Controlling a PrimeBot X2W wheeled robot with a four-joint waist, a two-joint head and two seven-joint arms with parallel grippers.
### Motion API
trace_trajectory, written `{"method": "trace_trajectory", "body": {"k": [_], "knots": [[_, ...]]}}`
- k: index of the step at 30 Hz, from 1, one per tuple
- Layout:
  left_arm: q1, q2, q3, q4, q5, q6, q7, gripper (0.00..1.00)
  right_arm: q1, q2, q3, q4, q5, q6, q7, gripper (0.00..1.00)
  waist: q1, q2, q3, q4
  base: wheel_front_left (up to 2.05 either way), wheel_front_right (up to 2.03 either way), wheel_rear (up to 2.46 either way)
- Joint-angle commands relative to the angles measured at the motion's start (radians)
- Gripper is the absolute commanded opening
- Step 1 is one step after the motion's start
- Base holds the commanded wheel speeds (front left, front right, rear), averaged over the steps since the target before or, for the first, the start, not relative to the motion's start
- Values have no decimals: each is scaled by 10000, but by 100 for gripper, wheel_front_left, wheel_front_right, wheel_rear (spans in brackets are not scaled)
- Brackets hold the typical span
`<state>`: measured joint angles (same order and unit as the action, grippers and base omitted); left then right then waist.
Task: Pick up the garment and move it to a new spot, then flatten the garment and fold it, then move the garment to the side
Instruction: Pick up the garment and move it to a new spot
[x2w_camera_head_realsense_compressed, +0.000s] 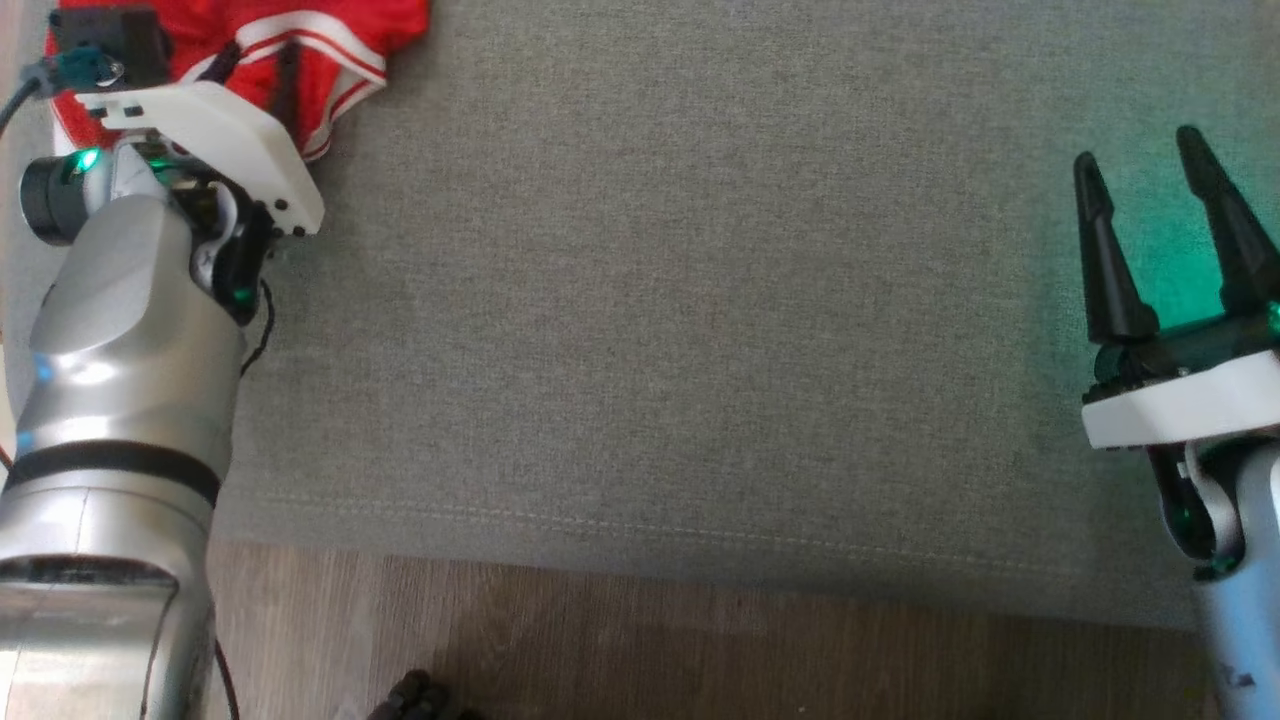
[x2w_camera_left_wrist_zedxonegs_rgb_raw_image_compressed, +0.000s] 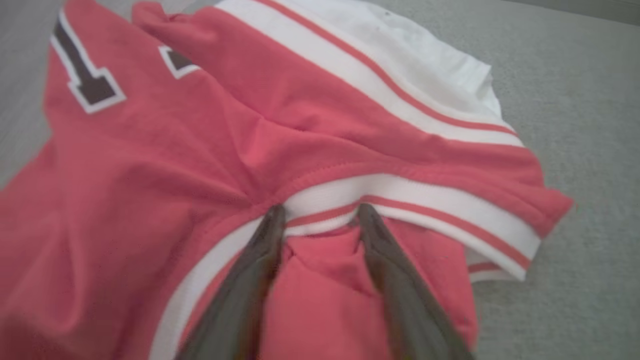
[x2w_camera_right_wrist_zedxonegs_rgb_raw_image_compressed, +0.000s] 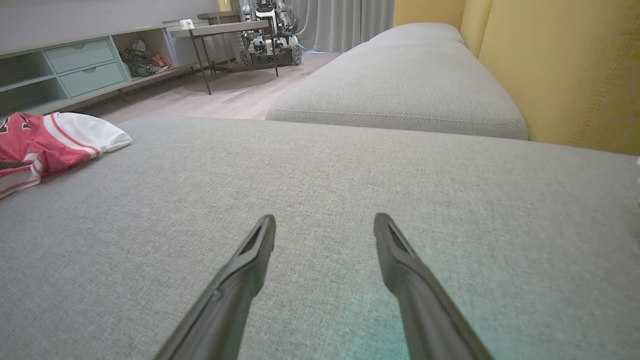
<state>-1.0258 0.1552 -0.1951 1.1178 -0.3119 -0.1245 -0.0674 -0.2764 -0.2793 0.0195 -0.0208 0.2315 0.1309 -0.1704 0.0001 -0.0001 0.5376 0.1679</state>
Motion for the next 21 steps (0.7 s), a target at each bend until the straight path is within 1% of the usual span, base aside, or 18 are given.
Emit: {"method": "trace_trajectory", "body": {"k": [1,3,8,11,13,18,19,20,21], "knots": [[-176,470,75,25,-63,-40,23,0,-68,-38,155,-284,48,-2,-120,100,-1,1,-15,-8,0,0,0],[-244,499,-26,86,-72,-48,-319,0,-89,-10,146,-240,43,-2,-141,100,-1,1,-62,-9,0,0,0],[-472,694,-190,-171,48,-53,-1586,0,-126,123,229,-7,52,-2,-258,100,-1,1,-416,-5,0,0,0],[-551,756,-224,-533,154,-30,-1833,0,-141,213,290,141,66,-2,-320,100,-1,1,-642,-30,0,0,0],[-557,728,-210,-1053,200,-30,-1919,0,-145,334,347,299,73,-2,-387,100,-1,1,-911,-73,0,0,0],[-232,605,-243,-3177,447,-40,-1939,0,-237,685,464,773,133,-2,-576,100,-1,1,-1596,-352,0,0,0],[-154,560,-321,-3525,480,-44,-1940,0,-264,761,478,874,145,-2,-615,100,-1,1,-1724,-442,0,0,0],[-56,468,-592,-4140,509,-52,-1941,0,-323,917,448,1061,149,-2,-690,100,-1,1,-1935,-645,0,0,0],[-32,422,-814,-4430,494,-54,-1941,0,-360,1004,413,1155,153,-2,-723,100,-1,1,-2024,-763,0,0,0]]}}
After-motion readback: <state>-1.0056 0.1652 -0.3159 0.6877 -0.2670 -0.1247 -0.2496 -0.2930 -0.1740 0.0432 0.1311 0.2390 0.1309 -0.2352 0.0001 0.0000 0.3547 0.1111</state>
